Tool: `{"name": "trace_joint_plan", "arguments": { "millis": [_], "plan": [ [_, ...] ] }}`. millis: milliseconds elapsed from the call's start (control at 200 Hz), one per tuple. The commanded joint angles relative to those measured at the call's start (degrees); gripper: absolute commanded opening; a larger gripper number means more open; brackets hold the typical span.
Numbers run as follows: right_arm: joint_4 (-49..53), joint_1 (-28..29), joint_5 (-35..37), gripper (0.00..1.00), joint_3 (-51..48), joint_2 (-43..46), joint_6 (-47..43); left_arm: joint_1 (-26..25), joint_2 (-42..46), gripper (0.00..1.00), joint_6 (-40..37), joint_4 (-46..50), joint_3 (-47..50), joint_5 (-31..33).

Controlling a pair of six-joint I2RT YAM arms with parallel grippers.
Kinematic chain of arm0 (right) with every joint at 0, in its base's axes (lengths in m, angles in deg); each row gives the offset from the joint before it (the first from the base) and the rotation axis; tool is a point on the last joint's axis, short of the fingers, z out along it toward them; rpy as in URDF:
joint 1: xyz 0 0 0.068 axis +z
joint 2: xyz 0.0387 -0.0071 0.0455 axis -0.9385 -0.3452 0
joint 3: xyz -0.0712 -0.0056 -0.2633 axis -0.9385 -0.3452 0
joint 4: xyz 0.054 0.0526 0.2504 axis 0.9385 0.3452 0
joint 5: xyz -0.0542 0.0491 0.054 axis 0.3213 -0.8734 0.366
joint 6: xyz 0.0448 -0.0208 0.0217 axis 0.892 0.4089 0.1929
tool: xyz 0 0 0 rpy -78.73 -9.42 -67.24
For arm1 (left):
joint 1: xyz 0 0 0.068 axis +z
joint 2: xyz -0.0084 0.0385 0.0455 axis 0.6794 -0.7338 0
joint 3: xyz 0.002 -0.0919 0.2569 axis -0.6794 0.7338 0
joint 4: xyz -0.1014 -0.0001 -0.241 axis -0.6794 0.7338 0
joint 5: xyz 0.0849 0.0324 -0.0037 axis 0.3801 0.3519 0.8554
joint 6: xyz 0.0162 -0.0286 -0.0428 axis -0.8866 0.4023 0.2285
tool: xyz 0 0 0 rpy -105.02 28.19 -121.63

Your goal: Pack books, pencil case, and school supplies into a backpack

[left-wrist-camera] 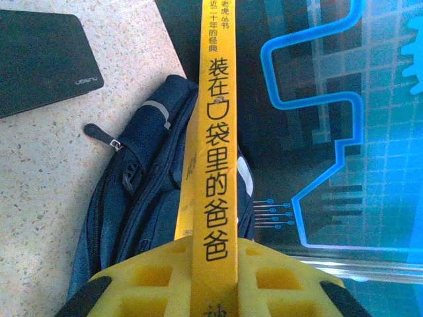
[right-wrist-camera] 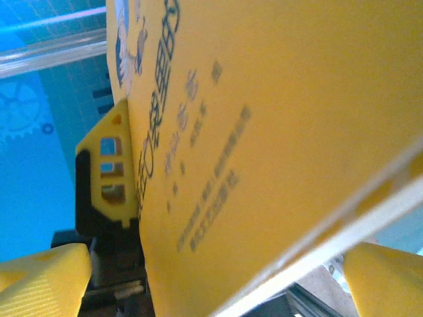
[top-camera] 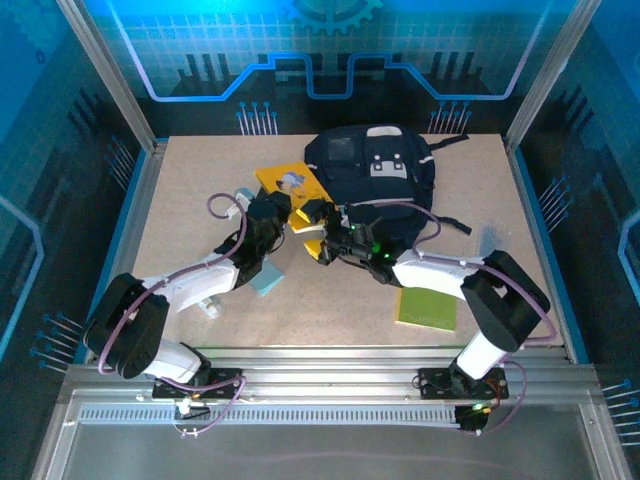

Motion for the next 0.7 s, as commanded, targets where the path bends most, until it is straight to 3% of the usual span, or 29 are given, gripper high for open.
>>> {"name": "trace_joint_plan", "arguments": {
  "millis": [0, 60, 180, 295, 365, 400, 455, 540, 635, 695],
  "plan": [
    [-7.1, -0.1, 3.1, 0.91, 0.1, -2.3, 3.1, -1.0, 2.0, 0.0, 2.9, -5.5, 0.6, 1.9],
    [-6.6, -0.3, 3.9, 0.82, 0.2, -2.4, 2.1, -1.0, 2.7, 0.0, 3.0, -5.1, 0.9, 1.9],
    [-5.1, -0.8, 6.4, 0.52, -0.1, -1.4, 0.0, -1.2, 3.5, 0.0, 2.9, -3.9, 1.0, 2.2],
    [-6.2, -1.8, 7.3, 0.14, -0.4, -1.1, -1.9, -1.3, 3.0, 0.0, 3.2, -3.7, 1.0, 0.8],
    [-7.2, -2.5, 7.0, 0.0, -0.7, -0.7, -2.9, -1.2, 2.4, 0.0, 3.1, -3.7, 1.0, -0.5],
    [-7.2, -3.1, 6.7, 0.0, -0.9, -0.3, -3.6, -1.3, 2.0, 0.01, 2.4, -3.8, 0.9, -1.4],
    [-6.7, -4.1, 6.3, 0.0, -1.0, 0.9, -5.7, -1.2, 1.6, 0.19, 0.7, -3.9, 0.5, -2.9],
    [-2.3, -7.1, 4.5, 0.0, -0.3, 3.7, -11.7, -1.1, 0.5, 0.61, -3.4, -3.0, -1.4, -6.9],
    [5.4, -12.0, 0.5, 0.0, 2.5, 7.2, -20.4, -1.1, -1.1, 0.81, -11.0, 1.8, -6.0, -13.2],
    [10.4, -15.5, -2.3, 0.0, 3.3, 9.2, -24.5, -1.1, -2.7, 0.85, -16.6, 5.7, -9.8, -18.2]
  ]
}}
